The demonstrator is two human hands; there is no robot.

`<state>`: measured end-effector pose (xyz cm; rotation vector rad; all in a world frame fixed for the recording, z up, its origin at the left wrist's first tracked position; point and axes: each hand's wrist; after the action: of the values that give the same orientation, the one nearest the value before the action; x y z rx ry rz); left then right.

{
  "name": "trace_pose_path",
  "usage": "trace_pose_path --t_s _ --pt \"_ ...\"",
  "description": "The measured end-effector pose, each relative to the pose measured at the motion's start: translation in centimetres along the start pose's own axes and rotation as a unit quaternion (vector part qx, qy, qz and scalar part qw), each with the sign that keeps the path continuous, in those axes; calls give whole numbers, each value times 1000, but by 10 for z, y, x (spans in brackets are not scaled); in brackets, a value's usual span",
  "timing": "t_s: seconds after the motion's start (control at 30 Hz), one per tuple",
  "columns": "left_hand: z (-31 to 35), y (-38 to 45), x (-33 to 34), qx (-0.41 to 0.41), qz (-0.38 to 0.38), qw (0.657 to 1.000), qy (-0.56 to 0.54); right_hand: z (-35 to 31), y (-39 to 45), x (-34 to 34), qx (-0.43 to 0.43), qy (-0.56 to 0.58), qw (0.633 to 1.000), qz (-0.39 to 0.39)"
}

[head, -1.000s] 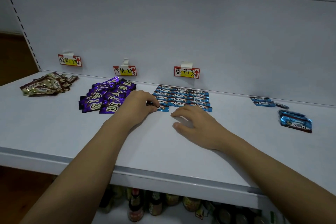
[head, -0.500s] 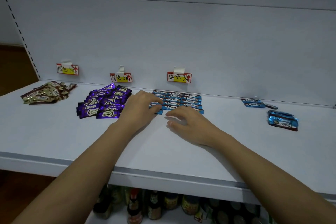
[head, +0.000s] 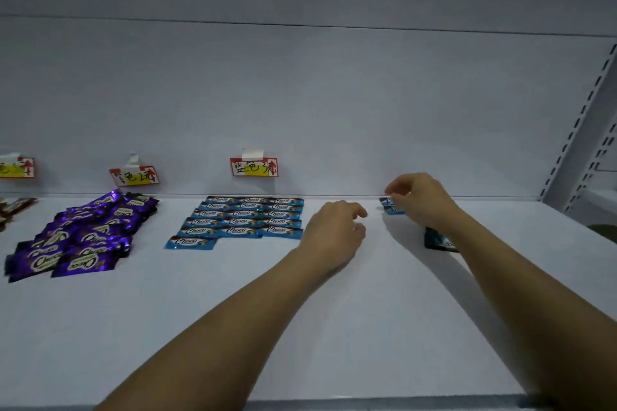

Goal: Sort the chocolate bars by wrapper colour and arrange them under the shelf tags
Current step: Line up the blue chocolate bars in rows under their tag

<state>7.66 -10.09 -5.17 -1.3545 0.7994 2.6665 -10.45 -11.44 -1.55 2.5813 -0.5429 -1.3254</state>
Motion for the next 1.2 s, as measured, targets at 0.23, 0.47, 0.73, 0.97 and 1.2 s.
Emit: trace_pose_path --t_s 0.23,0.47,0.73,0.97,1.2 --pt "40 64 63 -8 6 1000 -5 74 27 -19 79 -58 995 24" --pt "28 79 78 -47 11 996 -74 75 30 -16 70 -83 994 -1" --pt "30 72 65 -147 52 943 -293 75 28 -23 92 -1 995 48" --pt "29 71 60 -184 62 917 -348 74 28 -30 156 105 979 77" --pt "27 75 61 -206 47 909 -359 62 24 -32 222 318 922 0"
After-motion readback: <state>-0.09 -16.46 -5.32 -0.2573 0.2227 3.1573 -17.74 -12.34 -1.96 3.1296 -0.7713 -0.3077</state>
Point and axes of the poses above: each hand's wrist, its own y-axis towards the middle knuckle, its own x-axis out of the palm, z = x × y, and after that the axes turned 8 degrees about z, right-handed
